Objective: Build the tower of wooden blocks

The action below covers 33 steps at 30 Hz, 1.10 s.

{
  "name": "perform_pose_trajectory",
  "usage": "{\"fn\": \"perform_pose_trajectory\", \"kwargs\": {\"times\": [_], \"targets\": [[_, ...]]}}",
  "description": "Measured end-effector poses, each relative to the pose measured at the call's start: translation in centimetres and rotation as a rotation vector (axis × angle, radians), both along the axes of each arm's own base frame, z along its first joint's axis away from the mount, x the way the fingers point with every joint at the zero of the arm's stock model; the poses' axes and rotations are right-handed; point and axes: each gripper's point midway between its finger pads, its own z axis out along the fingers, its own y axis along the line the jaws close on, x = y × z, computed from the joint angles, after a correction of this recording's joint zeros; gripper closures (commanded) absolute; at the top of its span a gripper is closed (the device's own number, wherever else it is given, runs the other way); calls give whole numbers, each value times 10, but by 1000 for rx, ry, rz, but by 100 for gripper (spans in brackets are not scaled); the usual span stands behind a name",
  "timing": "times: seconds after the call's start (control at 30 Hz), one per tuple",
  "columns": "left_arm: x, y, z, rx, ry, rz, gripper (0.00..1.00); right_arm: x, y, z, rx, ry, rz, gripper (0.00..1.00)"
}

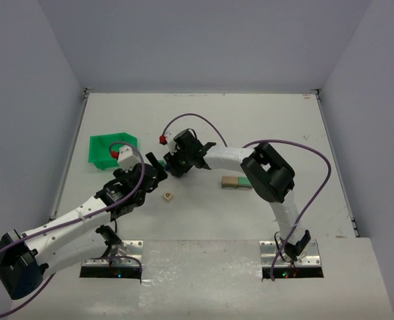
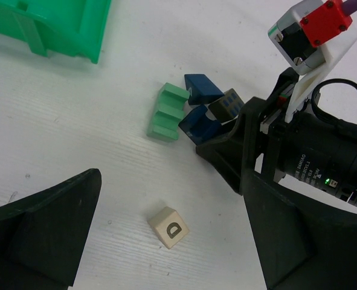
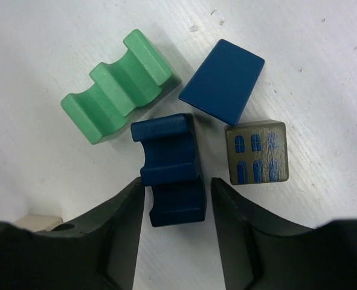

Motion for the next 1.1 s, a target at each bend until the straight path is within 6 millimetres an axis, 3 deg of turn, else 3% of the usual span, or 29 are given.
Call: {"fn": "perform_pose_trajectory", "kwargs": {"times": [0.07,0.13,0.3,0.43,0.5,0.57,0.67,0.77,0.87,1.0,1.1], "targets": [[0,0,0,0,-1,3,0,1,2,0,11,2,-7,79],[0,1,-1,0,1,5,0,2,4,2,21,2,-12,83],[0,1,0,1,0,7,0,-2,5,2,43,20,-23,89],[0,0,2,0,-17,-12,0,-22,-11,15,95,75,-41,91],[1,-4,6,-6,-40,-41,0,-36,-21,33,155,120,-44,92],[4,-13,11,-28,-88,-105,0,-40,-29,67,301,178,-54,92],[4,-36,22,-79,-195,-257,0,-23,-59,124,545,224,-85,91],[0,-66,36,-137,-313,-442,0,-6,-92,164,722,230,-101,90],[-6,-92,60,-183,-432,-596,0,-17,-102,181,802,273,-62,90],[-13,-121,96,-246,-585,-748,0,-47,-100,198,854,346,36,90],[-15,-135,103,-270,-628,-816,0,-61,-102,215,881,348,84,90]]}}
